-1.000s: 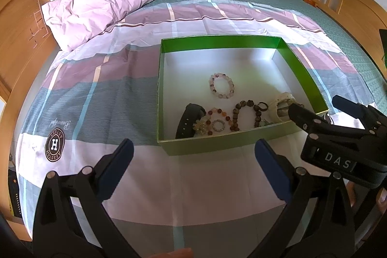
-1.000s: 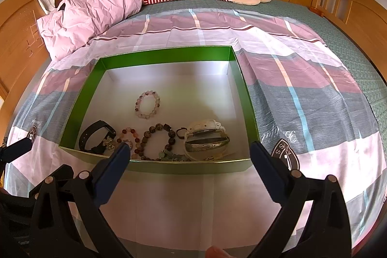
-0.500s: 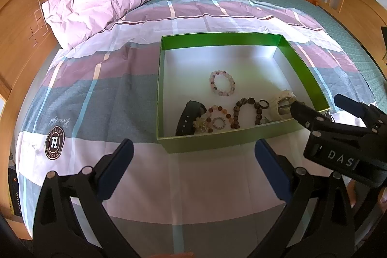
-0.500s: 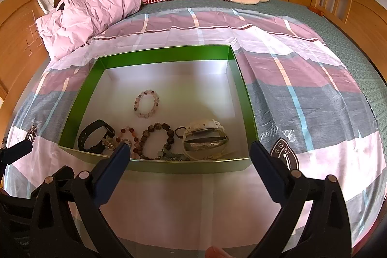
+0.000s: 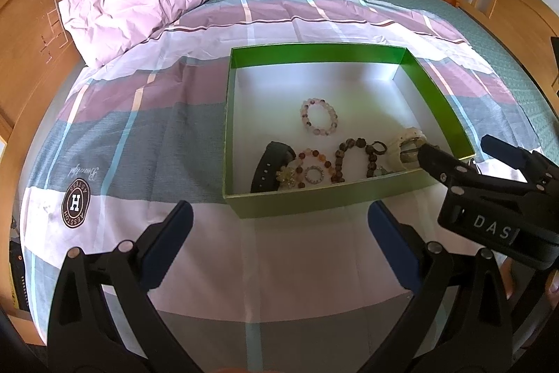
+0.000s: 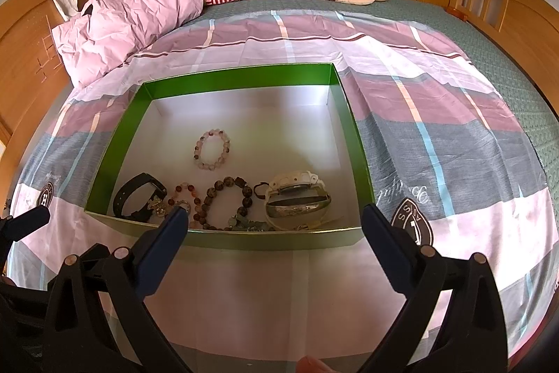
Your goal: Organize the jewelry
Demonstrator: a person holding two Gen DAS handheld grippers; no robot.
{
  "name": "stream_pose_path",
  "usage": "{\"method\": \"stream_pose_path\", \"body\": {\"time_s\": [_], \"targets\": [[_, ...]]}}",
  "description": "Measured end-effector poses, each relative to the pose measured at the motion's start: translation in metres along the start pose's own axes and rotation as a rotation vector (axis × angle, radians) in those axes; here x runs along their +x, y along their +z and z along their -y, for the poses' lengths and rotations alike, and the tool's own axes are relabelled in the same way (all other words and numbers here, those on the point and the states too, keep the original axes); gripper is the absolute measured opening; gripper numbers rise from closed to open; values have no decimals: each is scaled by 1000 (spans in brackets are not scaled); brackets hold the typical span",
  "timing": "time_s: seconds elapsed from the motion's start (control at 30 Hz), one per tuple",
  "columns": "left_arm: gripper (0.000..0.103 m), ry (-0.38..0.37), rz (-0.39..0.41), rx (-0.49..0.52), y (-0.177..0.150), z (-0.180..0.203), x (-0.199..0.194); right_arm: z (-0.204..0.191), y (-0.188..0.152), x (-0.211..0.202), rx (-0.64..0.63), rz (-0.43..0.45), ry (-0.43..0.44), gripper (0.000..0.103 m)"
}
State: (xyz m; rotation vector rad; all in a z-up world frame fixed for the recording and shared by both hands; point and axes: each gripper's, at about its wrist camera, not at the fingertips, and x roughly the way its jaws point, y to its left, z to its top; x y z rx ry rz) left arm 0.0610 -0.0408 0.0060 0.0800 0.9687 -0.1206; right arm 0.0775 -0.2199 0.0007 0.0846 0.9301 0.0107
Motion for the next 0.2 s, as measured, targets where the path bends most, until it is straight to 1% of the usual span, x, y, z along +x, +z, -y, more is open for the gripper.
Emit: {"method": "stream_pose_path", "body": {"time_s": [0.2], "targets": [[101,0,-11,9,0,2,2,-3,-2,0,-6,-2,-3,99]]}}
